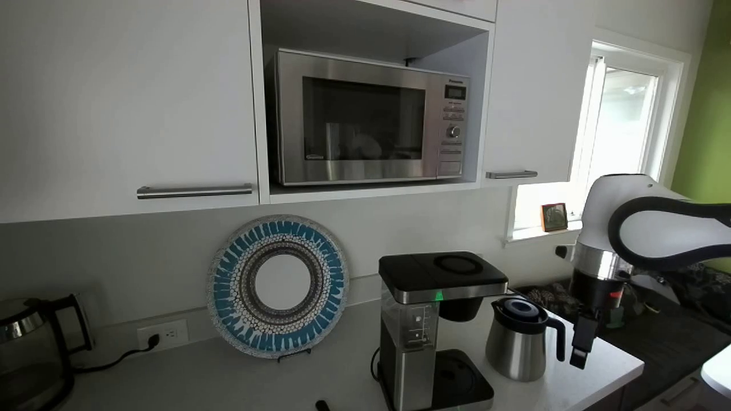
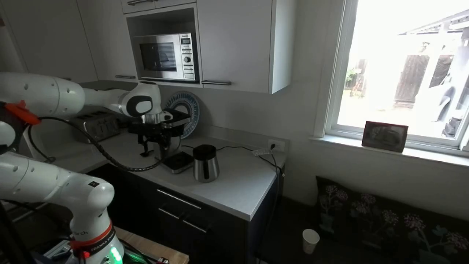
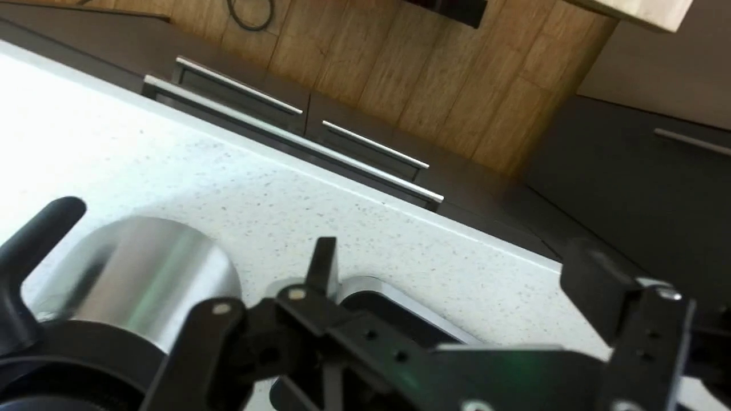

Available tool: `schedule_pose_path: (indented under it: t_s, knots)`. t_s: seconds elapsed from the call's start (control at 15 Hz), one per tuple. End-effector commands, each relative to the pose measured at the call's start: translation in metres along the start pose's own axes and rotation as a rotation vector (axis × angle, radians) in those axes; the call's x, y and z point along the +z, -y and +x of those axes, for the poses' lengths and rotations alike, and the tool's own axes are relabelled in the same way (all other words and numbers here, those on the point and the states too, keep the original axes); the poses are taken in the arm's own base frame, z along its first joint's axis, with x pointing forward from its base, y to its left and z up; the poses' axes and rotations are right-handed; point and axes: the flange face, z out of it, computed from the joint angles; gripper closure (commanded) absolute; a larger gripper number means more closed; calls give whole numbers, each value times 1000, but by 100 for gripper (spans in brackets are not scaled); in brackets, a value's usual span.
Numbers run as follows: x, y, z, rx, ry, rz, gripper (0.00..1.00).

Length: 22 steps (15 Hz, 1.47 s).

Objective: Put the coffee pot on the coffee machine

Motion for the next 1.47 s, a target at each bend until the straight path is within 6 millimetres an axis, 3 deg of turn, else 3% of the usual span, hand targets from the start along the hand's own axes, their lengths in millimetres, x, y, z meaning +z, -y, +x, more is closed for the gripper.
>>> schedule_pose_path:
  t_s: [0.0, 0.13, 0.2, 0.33, 0.53, 1.0, 1.4]
  knots:
    - [-7, -46, -10, -127, 17, -7, 0]
    - [-14, -68, -14, -65, 8, -11, 0]
    - [-10, -50, -13, -73, -11, -5, 0]
    - [-14, -64, -16, -56, -19, -3, 0]
    - [-14, -66, -14, -55, -15, -4, 0]
    - [-13, -163, -29, 44, -109, -126, 0]
    - [5, -209, -41, -57, -151, -126, 0]
